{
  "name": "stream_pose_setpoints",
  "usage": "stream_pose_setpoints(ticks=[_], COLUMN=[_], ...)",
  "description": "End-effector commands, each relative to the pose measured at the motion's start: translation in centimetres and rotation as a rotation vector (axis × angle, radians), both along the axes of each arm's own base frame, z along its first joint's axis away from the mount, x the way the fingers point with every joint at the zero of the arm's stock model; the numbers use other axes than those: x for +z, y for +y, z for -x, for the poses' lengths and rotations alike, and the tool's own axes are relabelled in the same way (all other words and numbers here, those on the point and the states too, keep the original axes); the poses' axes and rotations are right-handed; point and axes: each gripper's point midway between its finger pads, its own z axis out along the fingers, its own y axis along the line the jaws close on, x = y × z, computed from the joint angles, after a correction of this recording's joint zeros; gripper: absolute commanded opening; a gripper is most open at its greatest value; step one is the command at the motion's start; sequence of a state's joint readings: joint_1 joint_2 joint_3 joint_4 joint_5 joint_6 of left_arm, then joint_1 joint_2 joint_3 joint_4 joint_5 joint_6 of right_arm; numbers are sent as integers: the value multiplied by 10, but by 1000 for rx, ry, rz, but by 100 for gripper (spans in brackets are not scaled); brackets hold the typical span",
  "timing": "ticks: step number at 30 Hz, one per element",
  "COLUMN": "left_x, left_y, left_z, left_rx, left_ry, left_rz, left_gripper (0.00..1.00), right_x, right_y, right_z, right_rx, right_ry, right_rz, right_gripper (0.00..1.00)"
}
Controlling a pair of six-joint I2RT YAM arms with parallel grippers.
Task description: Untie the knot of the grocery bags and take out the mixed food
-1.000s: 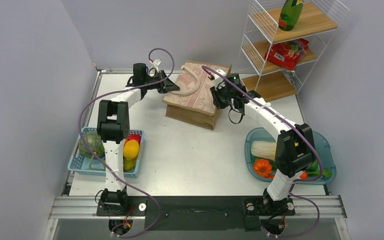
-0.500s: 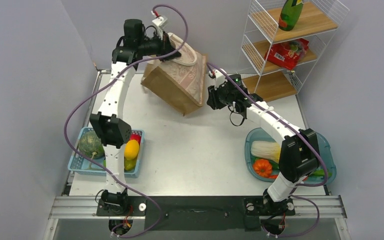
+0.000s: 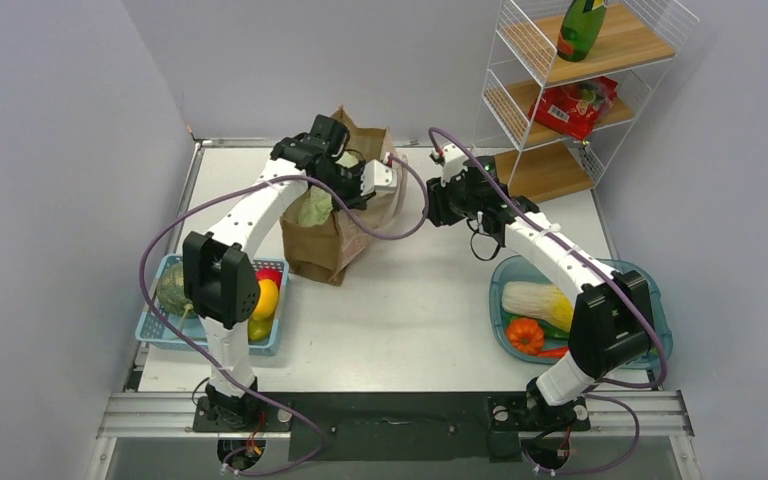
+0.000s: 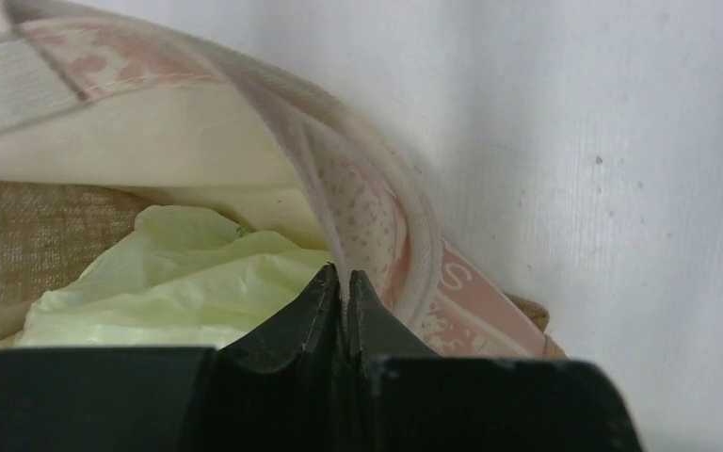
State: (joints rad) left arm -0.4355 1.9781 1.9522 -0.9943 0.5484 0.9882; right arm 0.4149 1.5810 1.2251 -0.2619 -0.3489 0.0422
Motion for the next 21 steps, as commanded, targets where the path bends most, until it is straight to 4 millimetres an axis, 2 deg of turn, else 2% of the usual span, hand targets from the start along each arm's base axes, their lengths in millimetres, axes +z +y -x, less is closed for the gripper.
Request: stream_pose_setpoints(ticks=[1, 3, 4, 5, 6, 9, 10, 11, 12, 13, 14, 15, 16, 17, 21], left_x=[14, 10, 14, 13, 22, 34, 34, 43, 45, 54, 66, 64, 75, 79, 126], left_y=[17, 23, 25, 29, 32, 42, 47, 45, 47, 46, 46, 46, 47, 47, 53], left_z=[24, 25, 13, 10, -7, -38, -39, -42, -41, -38, -37, -34, -31, -29, -18], left_rx=[-184, -218, -206, -188, -131, -38, -21, -18, -3, 11, 25, 45, 57, 82, 222], left_ry=[-172, -226, -287, -304, -352, -389, -370, -376, -358, -355, -381, -364, -389, -380, -363], left_rz=[-87, -105, -100, -94, -57, -35, -37, -22, -11, 15, 37, 52, 71, 92, 231], left_gripper=[0, 0, 0, 0, 0, 0, 8, 12, 26, 35, 56, 64, 70, 71, 73], right_x=[32, 34, 36, 36, 37, 39, 40, 43, 46, 48, 54, 58, 65, 68, 97], right_y=[-6, -8, -9, -9, -10, -10, -11, -11, -11, -12, -12, -13, -14, -15, -20], right_z=[-1, 0, 1, 1, 1, 2, 2, 2, 2, 2, 2, 2, 2, 3, 8], right_rx=[-10, -13, -14, -16, -17, -15, -16, -14, -15, -16, -16, -17, -19, -20, -23], right_ry=[-79, -82, -86, -86, -88, -93, -97, -102, -109, -115, -129, -136, -151, -156, -209], right_rz=[-39, -41, -42, -42, -42, -44, -44, -43, -44, -42, -46, -47, -52, -53, -70], right_gripper=[30, 30, 31, 31, 31, 31, 31, 32, 33, 34, 35, 36, 38, 39, 47])
